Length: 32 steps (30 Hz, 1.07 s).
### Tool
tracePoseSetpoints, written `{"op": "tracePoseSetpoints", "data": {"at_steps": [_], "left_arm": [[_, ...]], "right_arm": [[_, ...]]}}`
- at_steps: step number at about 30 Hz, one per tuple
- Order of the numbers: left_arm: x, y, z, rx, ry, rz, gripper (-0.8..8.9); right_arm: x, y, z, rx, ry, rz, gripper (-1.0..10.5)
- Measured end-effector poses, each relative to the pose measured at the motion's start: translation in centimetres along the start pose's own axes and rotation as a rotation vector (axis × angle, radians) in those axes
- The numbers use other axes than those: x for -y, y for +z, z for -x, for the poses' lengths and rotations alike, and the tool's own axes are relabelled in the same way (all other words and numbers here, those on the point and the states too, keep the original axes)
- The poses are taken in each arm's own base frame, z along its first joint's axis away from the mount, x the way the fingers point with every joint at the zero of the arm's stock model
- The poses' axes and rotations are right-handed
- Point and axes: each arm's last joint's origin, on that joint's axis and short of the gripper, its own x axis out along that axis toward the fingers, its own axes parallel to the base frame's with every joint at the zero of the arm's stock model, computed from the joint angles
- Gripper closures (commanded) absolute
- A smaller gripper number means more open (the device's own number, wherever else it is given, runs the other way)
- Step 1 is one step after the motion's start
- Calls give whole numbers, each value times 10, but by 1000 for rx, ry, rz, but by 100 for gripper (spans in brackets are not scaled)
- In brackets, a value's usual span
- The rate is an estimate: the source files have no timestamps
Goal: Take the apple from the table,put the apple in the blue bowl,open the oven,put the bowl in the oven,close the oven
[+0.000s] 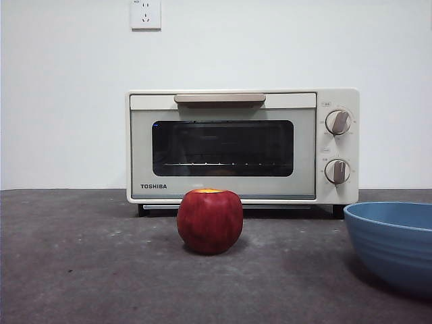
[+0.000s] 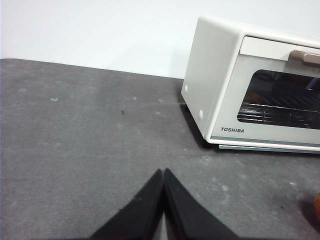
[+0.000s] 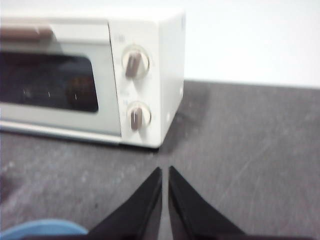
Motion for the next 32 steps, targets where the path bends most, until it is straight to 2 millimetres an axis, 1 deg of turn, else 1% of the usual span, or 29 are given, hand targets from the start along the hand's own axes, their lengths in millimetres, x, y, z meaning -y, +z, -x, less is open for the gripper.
{"op": "tracePoseSetpoints", "data": {"at_steps": [4,8,12,16,19,22,23,25,28,32], "left_arm": [[0,0,0,0,0,0,806],[0,0,0,0,0,2,806],[0,0,0,0,0,43,806],[0,0,0,-1,0,130,806],[1,5,2,-19,4,196,806],[6,26,8,-4,-10,233,806],[8,36,11,-2,-26,239,806],[12,51,14,-17,-48,248,806],[15,65,14,-98,-78,264,806],[21,89,11,-219,-155,270,806]], "right_arm": [[0,4,0,44,3,9,944],[0,5,0,51,2,4,944],[0,5,0,53,7,-65,944],[0,5,0,51,9,-155,944],[-1,11,2,37,9,-226,944],[-2,29,7,45,13,-266,944],[-3,37,8,40,17,-277,944],[-4,50,10,11,36,-293,944],[-6,69,11,-70,77,-312,944],[-9,101,9,-185,155,-312,944]]}}
